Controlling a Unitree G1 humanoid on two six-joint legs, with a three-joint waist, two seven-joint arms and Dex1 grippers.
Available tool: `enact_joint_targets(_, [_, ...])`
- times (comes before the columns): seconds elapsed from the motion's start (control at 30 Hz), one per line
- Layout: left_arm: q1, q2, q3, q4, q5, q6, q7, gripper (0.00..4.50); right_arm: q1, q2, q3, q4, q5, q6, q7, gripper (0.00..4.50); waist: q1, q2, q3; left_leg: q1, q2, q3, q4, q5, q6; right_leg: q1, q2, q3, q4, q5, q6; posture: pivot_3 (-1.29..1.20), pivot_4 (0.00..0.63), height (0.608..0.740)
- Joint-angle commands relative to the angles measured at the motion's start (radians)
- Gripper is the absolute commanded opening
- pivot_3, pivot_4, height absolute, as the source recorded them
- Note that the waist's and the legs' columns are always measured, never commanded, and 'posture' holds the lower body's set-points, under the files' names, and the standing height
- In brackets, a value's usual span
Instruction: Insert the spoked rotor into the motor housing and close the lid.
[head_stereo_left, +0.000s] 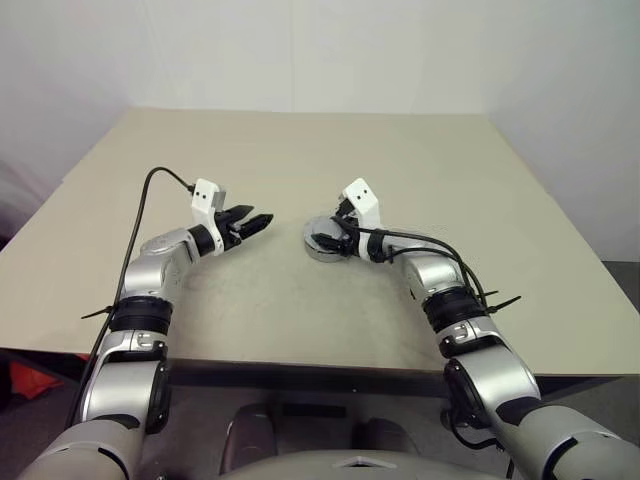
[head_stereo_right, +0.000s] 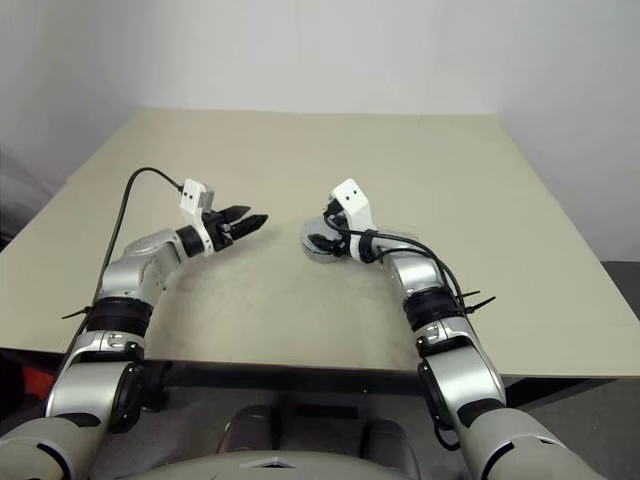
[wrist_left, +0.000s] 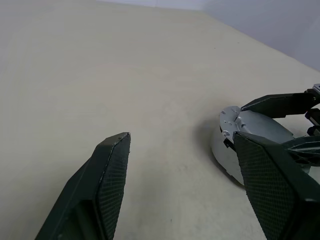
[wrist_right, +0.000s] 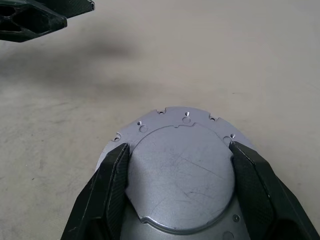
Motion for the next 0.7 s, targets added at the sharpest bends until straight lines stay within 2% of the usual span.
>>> enact_joint_targets(0.03, [-0.017,0.007,0.012,-0.031,-0.014,-0.007,-0.001,3.47,0.021,-0.003,0.01,0.016,-0.01,0.008,0.007,3.05,0.0,0.0,0.0,0.0,0.0,0.0,0.0,0.0,0.0,0.0,0.0,0.0,0.0,0.0,0.0,0.0,0.0,0.74])
enact_joint_targets(0.7, [-0.019,0.011,0.014,-0.029,-0.014,-0.007,-0.002,3.47,0.057,-0.034,0.047,0.04,-0.039,-0.029,0.059,3.05,0.003,0.0,0.0,0.0,0.0,0.0,0.0,-0.001,0.001,0.001,0.0,0.0,-0.001,-0.001,0.001,0.0,0.0,0.74])
